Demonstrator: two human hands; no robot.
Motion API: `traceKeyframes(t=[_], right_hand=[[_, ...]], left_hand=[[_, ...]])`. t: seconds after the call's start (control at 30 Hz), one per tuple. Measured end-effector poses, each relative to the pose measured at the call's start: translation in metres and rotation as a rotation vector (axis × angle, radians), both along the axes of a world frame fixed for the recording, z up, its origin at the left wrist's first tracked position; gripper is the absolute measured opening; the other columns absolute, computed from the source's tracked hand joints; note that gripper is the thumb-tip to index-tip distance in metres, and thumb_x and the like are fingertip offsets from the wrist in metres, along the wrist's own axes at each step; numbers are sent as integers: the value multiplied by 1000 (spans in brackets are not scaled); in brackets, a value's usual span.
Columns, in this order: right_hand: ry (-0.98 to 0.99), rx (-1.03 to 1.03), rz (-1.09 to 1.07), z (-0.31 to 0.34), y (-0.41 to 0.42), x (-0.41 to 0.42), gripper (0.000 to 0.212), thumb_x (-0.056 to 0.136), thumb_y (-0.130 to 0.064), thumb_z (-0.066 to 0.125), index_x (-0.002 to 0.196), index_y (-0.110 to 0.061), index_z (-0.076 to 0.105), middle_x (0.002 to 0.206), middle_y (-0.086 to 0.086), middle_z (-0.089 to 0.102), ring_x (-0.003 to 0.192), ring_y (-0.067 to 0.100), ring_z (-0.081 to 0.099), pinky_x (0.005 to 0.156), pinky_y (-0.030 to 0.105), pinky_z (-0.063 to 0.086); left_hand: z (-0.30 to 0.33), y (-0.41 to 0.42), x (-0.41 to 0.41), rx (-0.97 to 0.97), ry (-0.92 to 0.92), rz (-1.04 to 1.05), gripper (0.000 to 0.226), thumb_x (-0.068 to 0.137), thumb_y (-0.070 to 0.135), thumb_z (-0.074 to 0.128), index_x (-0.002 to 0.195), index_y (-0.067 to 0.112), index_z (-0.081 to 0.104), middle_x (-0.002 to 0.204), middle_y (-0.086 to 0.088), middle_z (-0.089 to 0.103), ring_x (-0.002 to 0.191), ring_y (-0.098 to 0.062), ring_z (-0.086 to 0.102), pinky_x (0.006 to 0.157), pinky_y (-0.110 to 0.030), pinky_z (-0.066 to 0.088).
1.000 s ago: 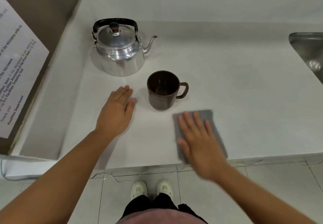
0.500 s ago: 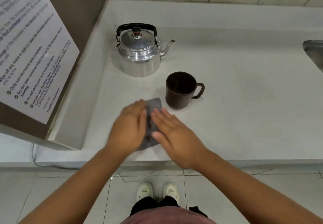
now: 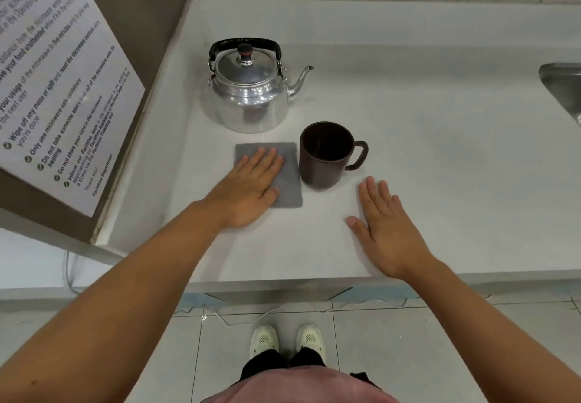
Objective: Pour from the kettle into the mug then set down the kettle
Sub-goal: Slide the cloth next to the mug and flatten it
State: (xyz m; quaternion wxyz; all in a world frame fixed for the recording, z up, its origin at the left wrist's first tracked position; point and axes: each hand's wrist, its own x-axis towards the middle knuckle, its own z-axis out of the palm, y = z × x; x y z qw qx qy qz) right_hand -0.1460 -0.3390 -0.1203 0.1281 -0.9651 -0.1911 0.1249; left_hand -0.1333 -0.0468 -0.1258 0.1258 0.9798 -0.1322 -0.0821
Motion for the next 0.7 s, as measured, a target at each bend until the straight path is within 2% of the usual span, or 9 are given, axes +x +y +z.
traceKeyframes(t=[0.07, 0.1, 0.23, 0.5, 0.7], right_hand=[[0, 4, 5, 0, -1, 0, 69, 97, -53, 15, 151, -18, -12, 156, -6, -23, 142, 11, -25, 117, 28, -13], [-3, 4, 6, 0, 0, 0, 69, 97, -52, 15, 151, -18, -12, 154, -7, -23, 142, 11, -25, 117, 29, -12], [-4, 2, 7, 1, 1, -1, 69, 97, -52, 16, 151, -17, -11, 156, -5, -21, 143, 11, -23, 117, 29, -11], [-13, -3, 16, -2, -1, 0, 69, 97, -52, 16, 151, -17, -11, 160, 0, -16, 142, 11, -23, 118, 29, -11], [-30, -7, 15, -1, -1, 0, 69, 98, -51, 16, 152, -15, -8, 161, 1, -14, 147, 18, -17, 118, 31, -10]], left_hand=[[-4, 16, -14, -25, -13, -20, 59, 103, 37, 24, 149, 30, -12, 158, 10, -17, 139, -2, -24, 107, -17, -22], [-3, 22, -13, -19, 11, 12, 59, 103, 36, 25, 148, 31, -12, 158, 10, -16, 140, -2, -23, 108, -18, -22], [8, 6, 13, 42, 96, 132, 58, 103, 35, 22, 151, 22, -9, 161, 0, -16, 145, -14, -19, 117, -33, -12], [1, -2, -61, 22, 5, -13, 59, 102, 44, 16, 149, 27, -16, 158, 7, -21, 142, -9, -26, 114, -27, -17], [6, -9, -87, 30, 19, 3, 59, 102, 43, 17, 148, 28, -16, 157, 8, -21, 142, -7, -26, 117, -29, -14]])
